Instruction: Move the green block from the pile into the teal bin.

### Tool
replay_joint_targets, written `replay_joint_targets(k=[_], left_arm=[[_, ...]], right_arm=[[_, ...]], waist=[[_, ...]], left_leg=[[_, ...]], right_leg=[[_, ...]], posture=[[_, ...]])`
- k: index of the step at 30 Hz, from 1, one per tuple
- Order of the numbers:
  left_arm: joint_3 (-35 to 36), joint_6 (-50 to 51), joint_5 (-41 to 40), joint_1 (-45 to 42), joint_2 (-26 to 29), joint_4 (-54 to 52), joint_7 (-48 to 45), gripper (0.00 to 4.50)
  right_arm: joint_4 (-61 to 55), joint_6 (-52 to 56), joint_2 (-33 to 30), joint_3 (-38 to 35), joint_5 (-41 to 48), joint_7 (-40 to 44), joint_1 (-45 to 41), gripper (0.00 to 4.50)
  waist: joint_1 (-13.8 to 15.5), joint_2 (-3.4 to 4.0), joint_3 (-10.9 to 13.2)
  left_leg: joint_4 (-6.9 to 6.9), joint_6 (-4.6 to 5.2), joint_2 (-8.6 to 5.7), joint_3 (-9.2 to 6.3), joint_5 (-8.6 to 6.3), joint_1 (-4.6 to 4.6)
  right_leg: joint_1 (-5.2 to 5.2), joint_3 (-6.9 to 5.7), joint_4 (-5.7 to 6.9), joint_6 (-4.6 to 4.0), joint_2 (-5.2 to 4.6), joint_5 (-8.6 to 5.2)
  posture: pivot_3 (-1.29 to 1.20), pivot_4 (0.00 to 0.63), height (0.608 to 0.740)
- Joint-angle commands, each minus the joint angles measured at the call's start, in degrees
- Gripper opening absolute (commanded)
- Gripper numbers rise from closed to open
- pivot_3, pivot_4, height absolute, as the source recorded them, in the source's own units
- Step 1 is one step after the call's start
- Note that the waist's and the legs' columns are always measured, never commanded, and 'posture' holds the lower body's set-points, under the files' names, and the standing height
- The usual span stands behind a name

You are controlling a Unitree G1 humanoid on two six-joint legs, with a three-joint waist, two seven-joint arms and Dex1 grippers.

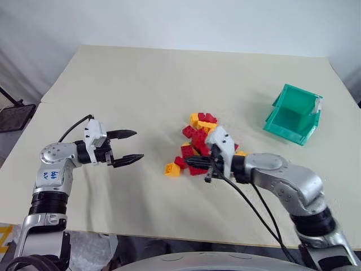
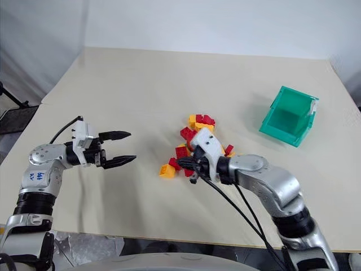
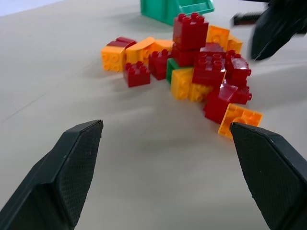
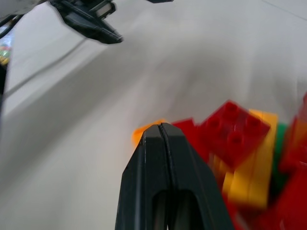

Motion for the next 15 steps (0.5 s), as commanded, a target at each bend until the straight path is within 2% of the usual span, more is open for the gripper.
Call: replay_joint_targets(k=[1,5,9,15], left_arm=[[0.0,-1.1,-0.2,-0.6,-0.4,-0.8,-0.3,4.50],[-0.3,-1.1,-0.2,-0.6,-0.9,-1.1,0.2,4.50],[-0.2,-1.3,-0.3,-0.7,-1.4,-1.3,0.6,4.50],[-0.4,-1.8,0.0,-1.2,-2.2,-0.5,1.0,4.50]], right_arm=[[7.4,-6.4,4.0,2.2,-5.7,-1.5,-2.3,0.01],[14.9,-12.0,6.0,0.9,-10.7,-2.9,-4.5,0.01],[17.7,-14.6,5.8,-2.5,-12.8,-3.7,-5.2,0.01],[19.8,-16.0,1.2,-8.3,-16.4,-5.6,-4.3,0.01]], waist=[[-0.3,0.00,0.0],[-0.6,-0.07,0.0],[-0.8,-0.07,0.0],[-1.1,-0.07,0.0]], left_leg=[[0.00,-0.01,0.01,0.11,0.00,-0.04],[0.02,0.00,-0.01,0.35,0.00,-0.08],[0.03,0.00,0.00,0.39,0.00,-0.08],[0.03,0.01,0.00,0.56,0.00,-0.09]], right_leg=[[-0.14,0.03,0.09,0.00,0.01,0.00],[-0.37,0.30,0.29,0.00,0.02,0.00],[-0.44,0.38,0.34,0.00,0.02,0.00],[-0.55,0.56,0.38,0.00,0.03,0.00]], posture=[[0.00,0.150,0.740],[0.00,0.150,0.740],[0.00,0.150,0.740],[0.00,0.150,0.740]])
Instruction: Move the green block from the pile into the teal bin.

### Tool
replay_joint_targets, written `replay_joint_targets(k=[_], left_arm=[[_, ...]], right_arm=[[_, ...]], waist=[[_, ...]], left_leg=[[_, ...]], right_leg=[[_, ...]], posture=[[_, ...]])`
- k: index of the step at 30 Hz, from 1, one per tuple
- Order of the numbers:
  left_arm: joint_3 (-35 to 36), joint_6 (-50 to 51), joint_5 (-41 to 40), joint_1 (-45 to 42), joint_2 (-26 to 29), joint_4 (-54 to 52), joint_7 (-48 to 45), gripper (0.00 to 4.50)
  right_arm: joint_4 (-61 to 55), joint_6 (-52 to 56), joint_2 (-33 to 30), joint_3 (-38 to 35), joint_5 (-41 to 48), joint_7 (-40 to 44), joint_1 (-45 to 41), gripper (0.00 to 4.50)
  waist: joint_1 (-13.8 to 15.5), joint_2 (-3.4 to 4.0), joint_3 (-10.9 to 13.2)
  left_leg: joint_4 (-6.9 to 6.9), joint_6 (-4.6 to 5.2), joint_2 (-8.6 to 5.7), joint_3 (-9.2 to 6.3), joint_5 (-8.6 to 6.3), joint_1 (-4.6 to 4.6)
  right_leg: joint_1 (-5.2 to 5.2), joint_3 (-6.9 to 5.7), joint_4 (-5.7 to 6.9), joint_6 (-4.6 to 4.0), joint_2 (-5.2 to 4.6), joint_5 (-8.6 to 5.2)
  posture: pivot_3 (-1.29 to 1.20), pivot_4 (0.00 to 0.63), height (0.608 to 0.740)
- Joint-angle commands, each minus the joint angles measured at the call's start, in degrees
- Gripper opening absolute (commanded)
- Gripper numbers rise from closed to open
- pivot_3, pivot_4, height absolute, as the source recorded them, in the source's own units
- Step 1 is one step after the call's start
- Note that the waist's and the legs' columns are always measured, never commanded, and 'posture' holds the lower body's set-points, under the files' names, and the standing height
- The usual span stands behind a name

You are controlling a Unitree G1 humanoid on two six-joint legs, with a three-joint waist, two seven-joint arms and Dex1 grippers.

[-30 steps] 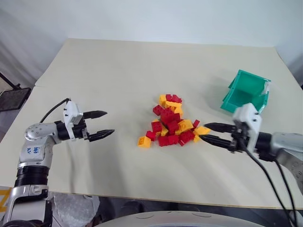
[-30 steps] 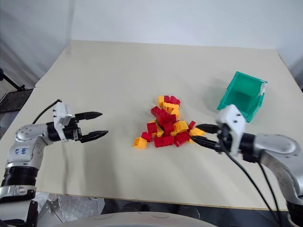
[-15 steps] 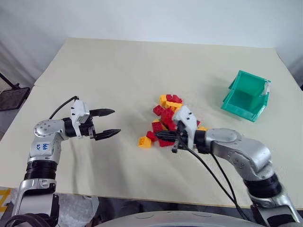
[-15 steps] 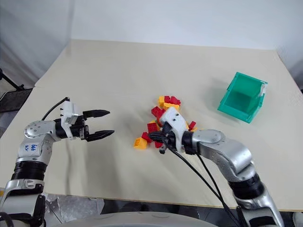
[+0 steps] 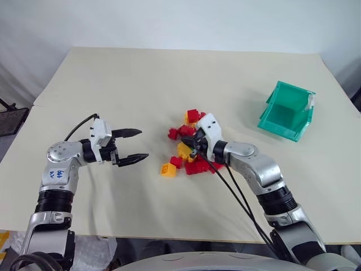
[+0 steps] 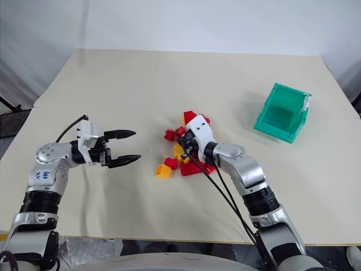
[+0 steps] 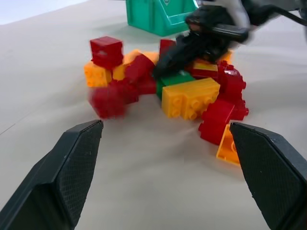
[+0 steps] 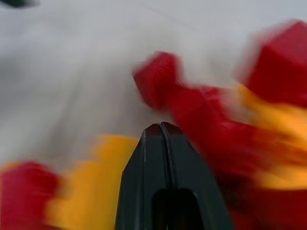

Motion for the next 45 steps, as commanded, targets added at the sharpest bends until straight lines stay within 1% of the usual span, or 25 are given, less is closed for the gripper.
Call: replay_joint_targets(k=[1,5,8,11,12,13,14,15,16,19,23,24,26,27,30,33,37,40,43,45], left_arm=[[0.5,-1.1,0.0,-0.9,-0.1,-0.3,0.3,4.50],[0.2,-1.4,0.2,-1.5,-0.6,0.3,0.5,4.50],[0.2,-1.5,0.3,-1.7,-0.8,0.6,0.5,4.50],[0.1,-1.6,0.3,-1.9,-1.0,0.8,0.4,4.50],[0.1,-1.7,0.2,-1.9,-1.1,0.8,0.3,4.50],[0.1,-1.8,0.2,-1.9,-1.1,0.9,0.2,4.50],[0.1,-1.9,0.2,-1.9,-1.1,1.0,0.1,4.50],[0.1,-2.0,0.3,-2.0,-1.1,1.2,0.1,4.50],[0.1,-2.1,0.3,-2.1,-1.2,1.4,0.0,4.50],[0.1,-2.3,0.4,-2.2,-1.3,1.8,-0.2,4.50],[0.2,-3.1,0.6,-2.4,-1.4,2.9,-0.5,4.50],[0.2,-3.3,0.6,-2.4,-1.4,3.0,-0.5,4.50],[0.3,-3.4,0.6,-2.3,-1.5,3.0,-0.5,4.50],[0.3,-3.5,0.5,-2.1,-1.5,3.0,-0.5,4.50],[0.3,-3.7,0.5,-1.7,-1.7,2.7,-0.4,4.50],[0.3,-3.8,0.3,-1.4,-1.9,2.2,-0.2,4.50],[0.2,-3.6,0.3,-1.0,-2.1,1.4,0.1,4.50],[0.3,-3.4,0.2,-0.6,-2.2,0.7,0.5,4.50],[0.8,-2.8,-0.2,0.6,-2.1,-1.2,1.3,4.50],[1.1,-2.5,-0.5,1.4,-1.8,-2.2,1.7,4.50]], right_arm=[[-0.9,-1.4,-1.7,-3.1,-1.6,-0.5,0.8,0.01],[-2.6,-0.8,-3.8,-4.4,-2.4,0.5,2.1,0.01],[-6.6,0.4,-6.1,-5.9,-0.9,3.0,3.5,0.01],[-12.6,2.1,-10.4,-9.0,3.7,9.2,5.7,0.01],[-14.8,3.8,-13.0,-9.8,5.8,12.2,6.7,0.01],[-17.1,6.2,-16.4,-10.0,8.1,16.0,7.9,0.18],[-19.1,7.2,-20.0,-10.6,10.0,19.8,9.3,0.37],[-20.1,7.5,-22.4,-11.6,11.1,22.0,10.2,0.55],[-20.1,7.6,-24.2,-12.6,11.9,23.2,10.7,0.86],[-19.1,7.2,-27.5,-15.2,12.9,25.1,10.9,1.88],[-20.0,8.2,-35.5,-17.8,13.6,30.2,13.7,3.31],[-20.4,8.3,-36.5,-18.0,13.8,30.5,14.2,3.54],[-21.0,8.4,-37.4,-18.0,14.2,30.7,14.5,4.31],[-21.3,8.7,-37.3,-17.7,14.2,30.3,14.0,4.48],[-22.3,10.1,-36.0,-16.1,14.3,28.6,11.4,4.48],[-22.4,13.4,-31.1,-11.3,13.5,23.9,4.9,4.48],[-20.1,20.1,-23.9,-1.7,9.7,18.0,-4.5,4.48],[-16.4,22.4,-20.0,3.9,6.7,16.0,-9.4,4.48],[-9.2,19.4,-15.7,11.2,0.2,14.2,-13.8,4.48],[-5.0,18.4,-13.7,14.0,-2.8,13.6,-16.0,4.48]], waist=[[-0.1,0.00,0.0],[-0.1,0.00,0.0],[0.0,0.00,0.0],[0.3,0.00,0.0],[0.4,0.00,0.0],[0.4,0.00,0.0],[0.4,0.00,0.0],[0.6,0.00,0.0],[0.6,-0.05,0.0],[0.3,-0.11,0.0],[0.5,-0.11,0.1],[0.7,-0.11,0.1],[0.9,-0.15,0.1],[0.9,-0.15,0.1],[1.1,-0.15,0.1],[0.9,-0.16,0.1],[0.9,-0.15,0.1],[1.0,-0.15,0.1],[1.0,-0.15,0.1],[1.0,-0.16,0.1]], left_leg=[[0.00,0.00,0.00,0.03,0.00,0.01],[0.00,-0.01,0.09,0.11,0.00,0.05],[0.00,0.00,0.09,0.20,-0.01,0.07],[0.00,0.03,0.08,0.24,-0.03,0.05],[0.01,0.07,0.08,0.25,-0.04,0.03],[0.01,0.12,0.08,0.26,-0.08,0.02],[0.02,0.15,0.08,0.29,-0.10,0.03],[0.04,0.19,0.08,0.30,-0.14,0.01],[0.04,0.22,0.08,0.34,-0.16,0.02],[0.04,0.24,0.08,0.49,-0.20,0.06],[0.04,0.24,0.10,0.50,-0.20,0.08],[0.05,0.23,0.10,0.51,-0.20,0.08],[0.06,0.23,0.10,0.52,-0.20,0.09],[0.07,0.23,0.10,0.53,-0.20,0.09],[0.08,0.22,0.11,0.53,-0.21,0.10],[0.12,0.22,0.12,0.57,-0.21,0.11],[0.17,0.20,0.17,0.56,-0.21,0.06],[0.19,0.21,0.15,0.57,-0.21,0.00],[0.20,0.21,0.09,0.58,-0.21,-0.03],[0.20,0.22,0.08,0.60,-0.22,-0.05]], right_leg=[[-0.02,0.03,0.01,0.00,0.00,0.00],[-0.03,0.10,0.04,0.00,0.07,0.00],[-0.05,0.17,0.08,0.00,0.07,0.00],[-0.09,0.21,0.08,0.00,0.06,0.00],[-0.10,0.22,0.06,0.00,0.06,0.00],[-0.10,0.23,0.05,0.00,0.06,0.00],[-0.10,0.24,0.03,0.00,0.06,0.00],[-0.10,0.25,0.00,0.00,0.06,0.00],[-0.10,0.27,-0.03,0.01,0.06,0.01],[-0.10,0.39,-0.04,0.09,0.07,0.05],[-0.10,0.44,-0.04,0.12,0.07,0.07],[-0.11,0.45,-0.04,0.12,0.07,0.07],[-0.10,0.46,-0.05,0.12,0.07,0.08],[-0.11,0.48,-0.05,0.11,0.07,0.10],[-0.11,0.52,-0.04,0.11,0.07,0.12],[-0.14,0.61,-0.06,0.09,0.07,0.20],[-0.20,0.71,-0.03,0.06,0.12,0.23],[-0.25,0.74,-0.03,0.05,0.11,0.23],[-0.26,0.70,-0.05,0.05,0.11,0.23],[-0.27,0.68,-0.05,0.05,0.11,0.23]], posture=[[0.00,0.150,0.740],[0.00,0.150,0.740],[0.00,0.150,0.740],[0.00,0.150,0.740],[0.00,0.150,0.740],[0.00,0.150,0.740],[0.00,0.150,0.740],[0.00,0.150,0.740],[0.00,0.150,0.740],[0.00,0.150,0.740],[0.00,0.150,0.740],[0.00,0.150,0.740],[0.00,0.150,0.740],[0.00,0.150,0.740],[0.00,0.150,0.740],[0.00,0.150,0.740],[0.00,0.150,0.740],[0.00,0.150,0.740],[0.00,0.150,0.740],[0.00,0.150,0.740]])
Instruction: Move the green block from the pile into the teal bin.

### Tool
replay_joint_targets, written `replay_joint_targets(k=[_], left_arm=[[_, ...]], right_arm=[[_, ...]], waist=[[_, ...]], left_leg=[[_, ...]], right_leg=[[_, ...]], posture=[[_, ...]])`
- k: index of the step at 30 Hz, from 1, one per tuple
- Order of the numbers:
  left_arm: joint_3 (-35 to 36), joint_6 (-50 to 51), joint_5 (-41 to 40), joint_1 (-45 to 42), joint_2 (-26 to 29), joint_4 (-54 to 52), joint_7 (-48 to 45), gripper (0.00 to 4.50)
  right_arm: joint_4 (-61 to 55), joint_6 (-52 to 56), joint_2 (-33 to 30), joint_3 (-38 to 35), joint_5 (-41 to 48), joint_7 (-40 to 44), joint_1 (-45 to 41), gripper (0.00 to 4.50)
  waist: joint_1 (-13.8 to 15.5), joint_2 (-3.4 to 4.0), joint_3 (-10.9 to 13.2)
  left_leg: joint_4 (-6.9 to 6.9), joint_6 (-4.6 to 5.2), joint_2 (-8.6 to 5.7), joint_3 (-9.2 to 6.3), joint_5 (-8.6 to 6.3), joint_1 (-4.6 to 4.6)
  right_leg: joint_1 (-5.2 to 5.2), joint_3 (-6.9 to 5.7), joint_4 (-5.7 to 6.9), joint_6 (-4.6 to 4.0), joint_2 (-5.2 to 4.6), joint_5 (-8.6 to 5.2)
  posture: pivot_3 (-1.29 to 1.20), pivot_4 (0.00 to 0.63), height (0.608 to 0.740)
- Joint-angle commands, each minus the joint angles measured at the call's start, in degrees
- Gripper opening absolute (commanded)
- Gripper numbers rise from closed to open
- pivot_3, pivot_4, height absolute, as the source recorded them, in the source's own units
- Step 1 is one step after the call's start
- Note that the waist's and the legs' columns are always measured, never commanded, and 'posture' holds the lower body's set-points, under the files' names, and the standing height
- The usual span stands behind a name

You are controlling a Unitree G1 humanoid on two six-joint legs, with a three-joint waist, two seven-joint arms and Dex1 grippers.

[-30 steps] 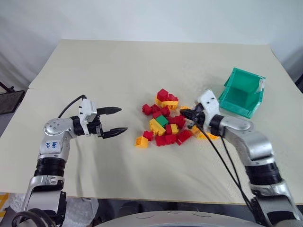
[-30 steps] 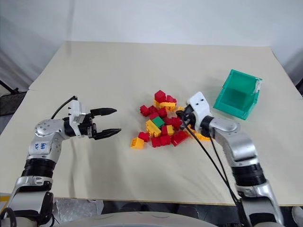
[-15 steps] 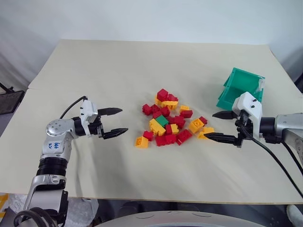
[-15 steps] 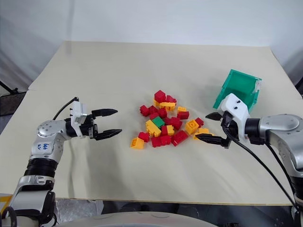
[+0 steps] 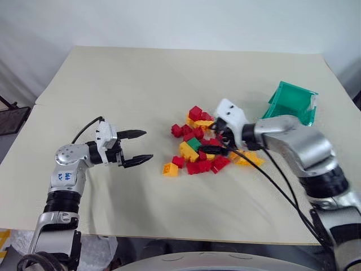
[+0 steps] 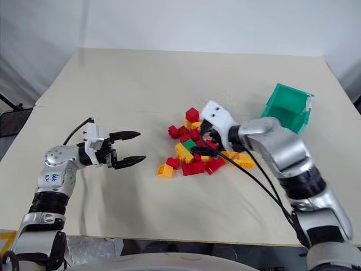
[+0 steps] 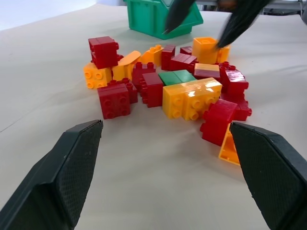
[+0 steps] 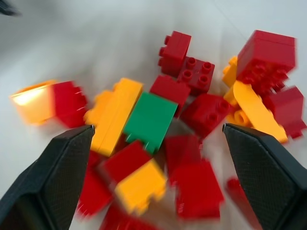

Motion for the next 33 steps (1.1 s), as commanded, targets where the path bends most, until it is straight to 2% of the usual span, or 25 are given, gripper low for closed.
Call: replay_joint_targets(k=[1,8,12,19,27,30,33], left_arm=[[1.2,0.5,-1.1,1.3,0.7,-3.4,0.8,4.50],[2.2,1.6,-1.6,3.3,1.2,-5.9,2.3,4.50],[2.6,2.0,-1.7,4.5,1.2,-7.2,3.0,4.50],[2.2,2.2,-1.7,4.7,0.8,-7.8,3.8,4.50],[1.7,2.0,-1.6,4.2,0.1,-7.6,4.2,4.50],[1.6,1.9,-1.6,4.0,0.0,-7.4,4.2,4.50],[1.5,1.9,-1.5,3.6,-0.1,-7.1,4.1,4.50]], right_arm=[[5.4,-2.4,1.9,3.4,-5.3,-1.0,-3.0,4.48],[11.4,-4.5,4.5,7.1,-10.8,0.7,-5.6,4.48],[7.2,-5.1,2.9,12.9,-12.8,6.3,-4.2,4.48],[0.1,0.4,4.4,12.2,-10.6,9.7,-2.7,4.48],[4.6,1.0,9.7,10.0,-12.4,5.7,-2.2,4.48],[6.5,0.8,10.9,9.2,-12.7,5.0,-2.5,3.91],[6.0,1.1,10.4,8.6,-12.9,5.3,-2.7,3.00]], waist=[[-0.1,0.00,0.0],[-0.9,-0.01,0.0],[-1.1,-0.01,0.0],[-1.2,-0.11,-0.1],[-1.6,-0.13,-0.1],[-1.8,-0.12,-0.1],[-1.8,-0.12,-0.1]], left_leg=[[0.00,0.00,0.00,0.00,0.00,-0.01],[0.00,0.00,0.01,0.01,0.00,-0.01],[0.00,0.00,0.02,0.04,0.00,0.10],[0.07,-0.01,0.05,0.06,0.00,0.12],[0.10,-0.09,0.21,0.07,-0.04,0.14],[0.23,-0.09,0.22,0.07,-0.04,0.13],[0.34,-0.10,0.26,0.07,-0.04,0.14]], right_leg=[[-0.02,0.00,0.00,0.00,0.00,0.00],[-0.03,-0.02,0.03,0.00,0.01,0.00],[0.00,0.05,0.07,0.00,0.01,0.00],[0.01,0.09,0.14,0.00,0.04,0.00],[0.00,0.09,0.15,-0.01,0.18,0.00],[0.01,0.11,0.22,-0.08,0.18,0.05],[0.01,0.12,0.33,-0.11,0.18,0.06]], posture=[[0.00,0.150,0.740],[0.00,0.150,0.740],[0.00,0.150,0.740],[0.00,0.150,0.740],[0.00,0.150,0.740],[0.00,0.150,0.740],[0.00,0.150,0.740]])
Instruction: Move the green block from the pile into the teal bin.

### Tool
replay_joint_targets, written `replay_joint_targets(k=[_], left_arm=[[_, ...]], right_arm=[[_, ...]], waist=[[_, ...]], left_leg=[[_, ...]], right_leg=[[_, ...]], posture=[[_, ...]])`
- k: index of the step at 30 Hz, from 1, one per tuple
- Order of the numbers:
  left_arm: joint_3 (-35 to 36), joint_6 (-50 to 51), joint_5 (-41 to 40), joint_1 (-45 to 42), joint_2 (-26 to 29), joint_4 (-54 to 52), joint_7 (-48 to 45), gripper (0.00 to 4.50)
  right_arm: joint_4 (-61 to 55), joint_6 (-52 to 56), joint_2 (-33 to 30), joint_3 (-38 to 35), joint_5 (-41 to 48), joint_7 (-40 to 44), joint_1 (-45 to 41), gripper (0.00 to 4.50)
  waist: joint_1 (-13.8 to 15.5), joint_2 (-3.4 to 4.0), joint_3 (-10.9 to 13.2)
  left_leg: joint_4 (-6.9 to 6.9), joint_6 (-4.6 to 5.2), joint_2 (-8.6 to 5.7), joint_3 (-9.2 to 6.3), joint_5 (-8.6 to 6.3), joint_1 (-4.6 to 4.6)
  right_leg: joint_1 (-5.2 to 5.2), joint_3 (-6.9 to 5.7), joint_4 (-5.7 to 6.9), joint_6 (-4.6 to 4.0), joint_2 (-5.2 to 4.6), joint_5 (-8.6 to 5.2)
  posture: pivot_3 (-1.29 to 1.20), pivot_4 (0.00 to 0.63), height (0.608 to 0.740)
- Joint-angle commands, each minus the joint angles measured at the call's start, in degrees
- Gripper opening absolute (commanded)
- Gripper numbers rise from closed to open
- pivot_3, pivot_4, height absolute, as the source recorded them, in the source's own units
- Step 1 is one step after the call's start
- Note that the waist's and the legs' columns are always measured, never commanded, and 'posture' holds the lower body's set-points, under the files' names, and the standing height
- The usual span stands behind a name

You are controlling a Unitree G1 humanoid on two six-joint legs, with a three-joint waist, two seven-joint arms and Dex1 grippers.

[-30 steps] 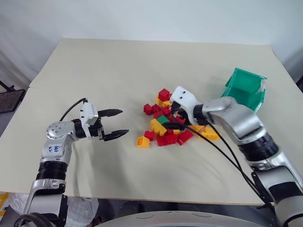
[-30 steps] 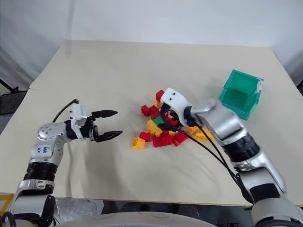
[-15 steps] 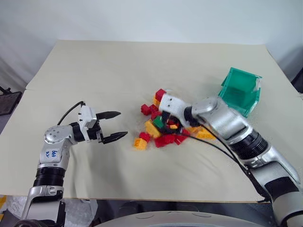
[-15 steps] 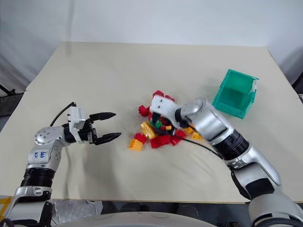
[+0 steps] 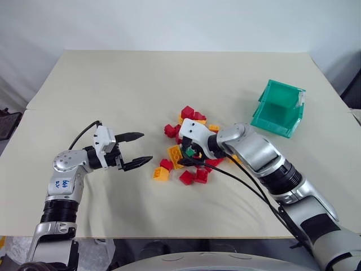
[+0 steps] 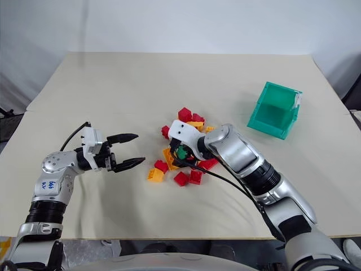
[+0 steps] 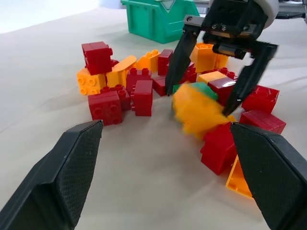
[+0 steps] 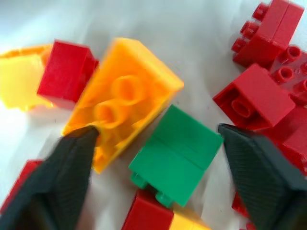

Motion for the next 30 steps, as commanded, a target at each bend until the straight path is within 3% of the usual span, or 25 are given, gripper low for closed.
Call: replay_joint_targets(k=[1,5,10,14,23,30], left_arm=[[0.3,-0.4,-0.7,-1.2,-0.1,-1.0,0.0,4.50],[-0.1,-0.2,-0.7,-1.8,-0.4,-1.2,-0.3,4.50],[-0.9,-0.2,-0.5,-3.1,-1.2,-0.5,-0.6,4.50],[-1.4,-0.5,-0.3,-4.4,-1.7,1.0,-1.1,4.50],[-1.6,-1.9,0.0,-6.6,-2.0,4.5,-2.5,4.50],[-3.8,-0.6,0.3,-8.3,-4.7,1.5,-1.6,4.50]], right_arm=[[0.2,1.0,-1.0,-0.9,-1.2,-1.5,0.0,2.63],[-3.0,1.8,-3.9,-2.6,-0.6,-0.8,0.4,1.39],[-6.3,1.8,-7.0,-6.9,1.1,-0.6,0.6,1.39],[-6.8,-1.9,-8.3,-7.9,1.0,-0.3,2.1,1.39],[-9.6,-3.9,-11.5,-11.3,2.8,1.5,2.7,1.39],[-1.6,-8.8,-23.0,-23.0,1.3,0.0,0.1,1.39]], waist=[[0.0,0.00,0.0],[0.2,0.02,0.0],[0.9,0.04,0.0],[0.9,0.04,0.0],[0.8,0.03,0.0],[2.1,0.03,0.0]], left_leg=[[0.05,0.00,0.01,0.00,0.00,0.00],[0.27,-0.01,0.06,0.00,0.00,-0.04],[0.28,-0.03,0.06,-0.01,-0.01,-0.27],[0.38,0.00,0.02,0.05,0.00,-1.03],[0.37,0.01,0.10,0.16,0.01,-1.04],[0.42,0.09,0.01,0.15,0.01,-1.08]], right_leg=[[0.00,0.01,0.02,-0.07,0.00,0.04],[0.00,0.03,0.08,-0.22,0.01,0.16],[-0.20,0.06,0.02,-0.24,0.01,0.18],[-0.87,0.01,0.03,-0.22,0.04,0.20],[-0.85,-0.01,-0.04,-0.21,0.15,0.21],[-0.79,0.02,-0.17,-0.08,0.08,0.30]], posture=[[0.00,0.150,0.740],[0.00,0.150,0.740],[0.00,0.150,0.740],[0.00,0.150,0.740],[0.00,0.150,0.740],[0.00,0.150,0.740]])
